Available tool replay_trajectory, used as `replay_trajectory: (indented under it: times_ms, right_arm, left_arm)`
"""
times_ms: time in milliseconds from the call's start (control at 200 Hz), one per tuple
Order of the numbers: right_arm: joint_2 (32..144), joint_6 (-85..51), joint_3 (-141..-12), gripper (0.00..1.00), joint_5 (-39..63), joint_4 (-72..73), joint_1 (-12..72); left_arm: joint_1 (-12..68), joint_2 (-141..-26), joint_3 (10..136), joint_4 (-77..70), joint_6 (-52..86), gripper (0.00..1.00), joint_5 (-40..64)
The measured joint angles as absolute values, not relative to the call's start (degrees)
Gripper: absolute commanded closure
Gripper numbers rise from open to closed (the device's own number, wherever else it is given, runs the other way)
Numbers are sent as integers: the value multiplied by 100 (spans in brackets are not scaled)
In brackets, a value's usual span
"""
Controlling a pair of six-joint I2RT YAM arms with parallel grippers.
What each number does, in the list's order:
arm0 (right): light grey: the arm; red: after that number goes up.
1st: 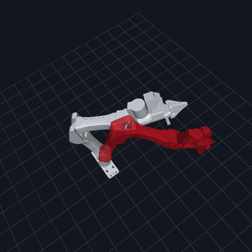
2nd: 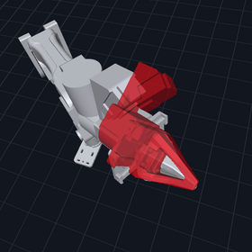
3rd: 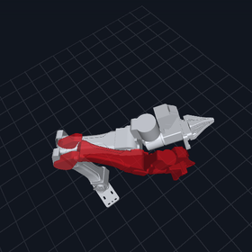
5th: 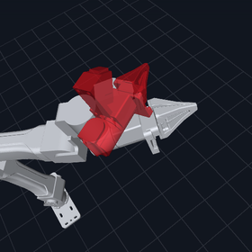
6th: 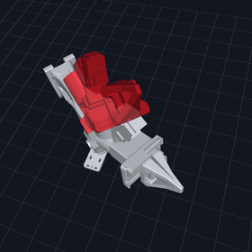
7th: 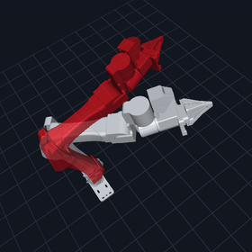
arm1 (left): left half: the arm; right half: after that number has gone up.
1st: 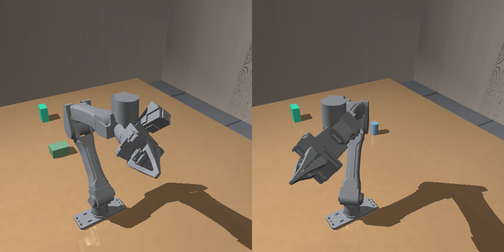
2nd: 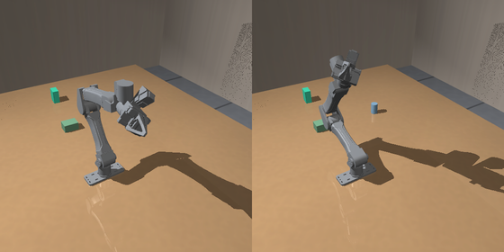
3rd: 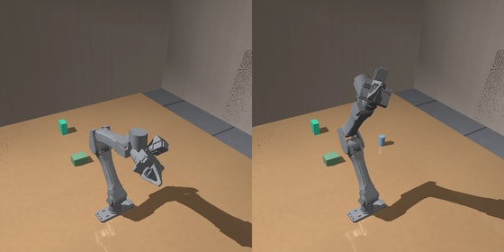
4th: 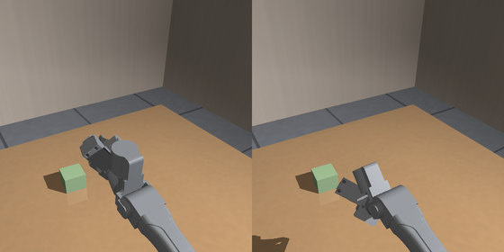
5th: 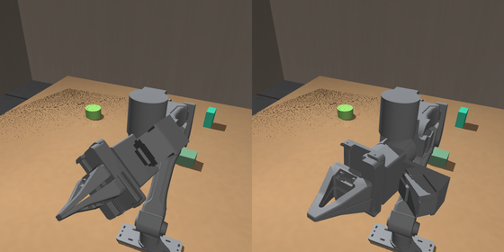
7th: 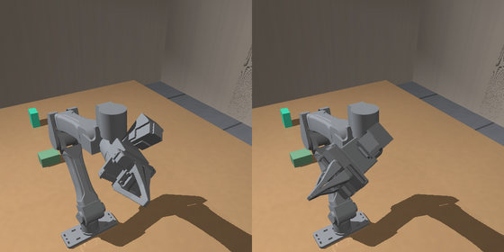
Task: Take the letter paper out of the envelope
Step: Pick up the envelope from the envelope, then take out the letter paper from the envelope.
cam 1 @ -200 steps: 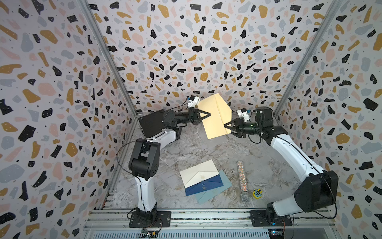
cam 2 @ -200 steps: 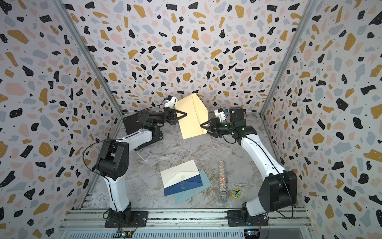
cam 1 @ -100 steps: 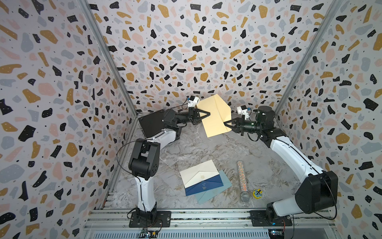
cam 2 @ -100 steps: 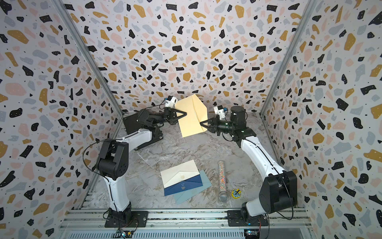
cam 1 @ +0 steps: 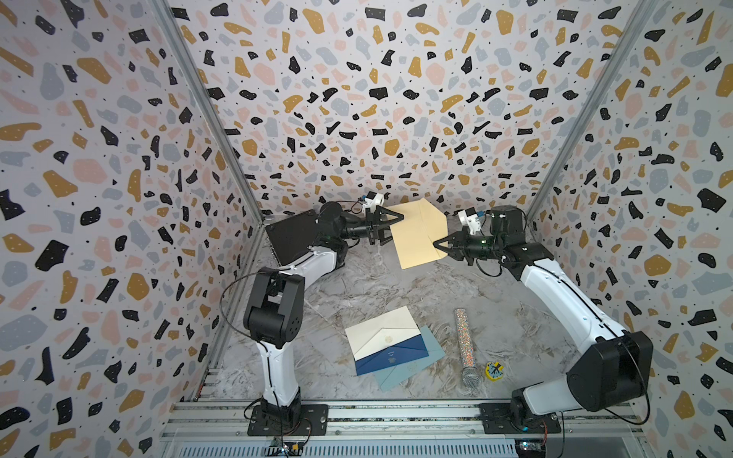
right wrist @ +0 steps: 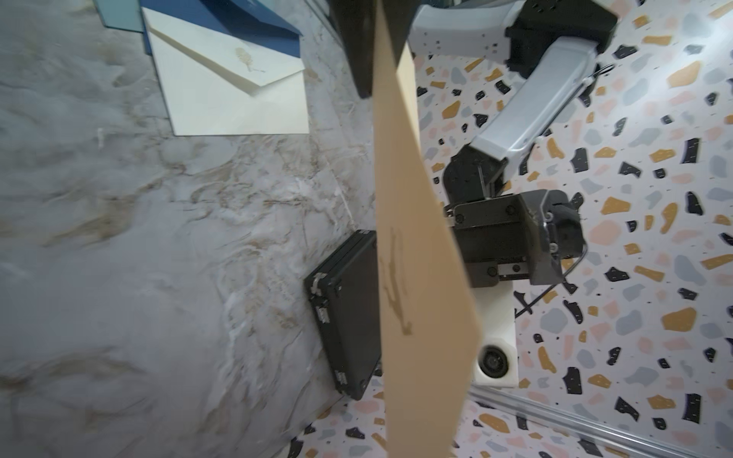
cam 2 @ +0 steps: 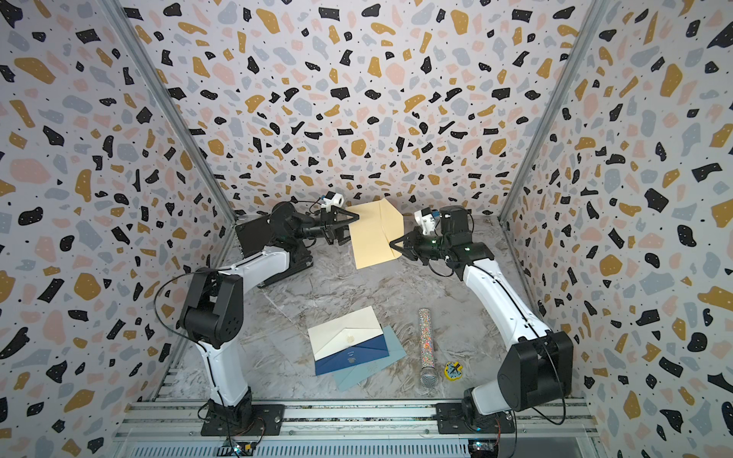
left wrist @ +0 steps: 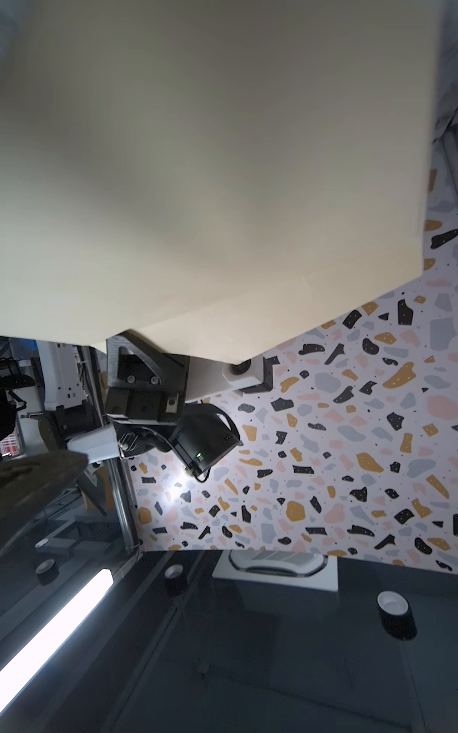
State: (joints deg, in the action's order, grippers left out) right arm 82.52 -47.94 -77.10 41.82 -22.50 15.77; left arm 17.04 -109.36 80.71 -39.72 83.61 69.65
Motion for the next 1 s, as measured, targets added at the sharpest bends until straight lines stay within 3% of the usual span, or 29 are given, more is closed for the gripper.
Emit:
replay_trajectory:
  times_ms: [55,135,200,265,681,1001]
  right_arm:
    - [8162,-4501,-7846,100,3664,-2655,1575]
    - [7975,-4088,-7902,100,2950,-3030,1577]
    - [7848,-3756,-7902,100,2412,-3269,1594]
    - [7791,-3400,-7902,100,1953,-3391,1645]
    - [7876,-1765,-7876,100,1081,-3293,2270]
    - [7867,-1450,-7826,100,1079,-3297,2432]
  left_arm:
    - [1653,-10659,8296,-2152,7199,20,6545]
    - [1605,-10372,8812,-176,5964,31,5795]
    - [1570,-10092,8949,676,5470,43,5315]
    - [1594,-9850,8965,1162,5247,48,4958]
    - [2936,-10626,10322,1527,5697,81,4491]
    - [2976,-11039,10560,1411,5994,87,4421]
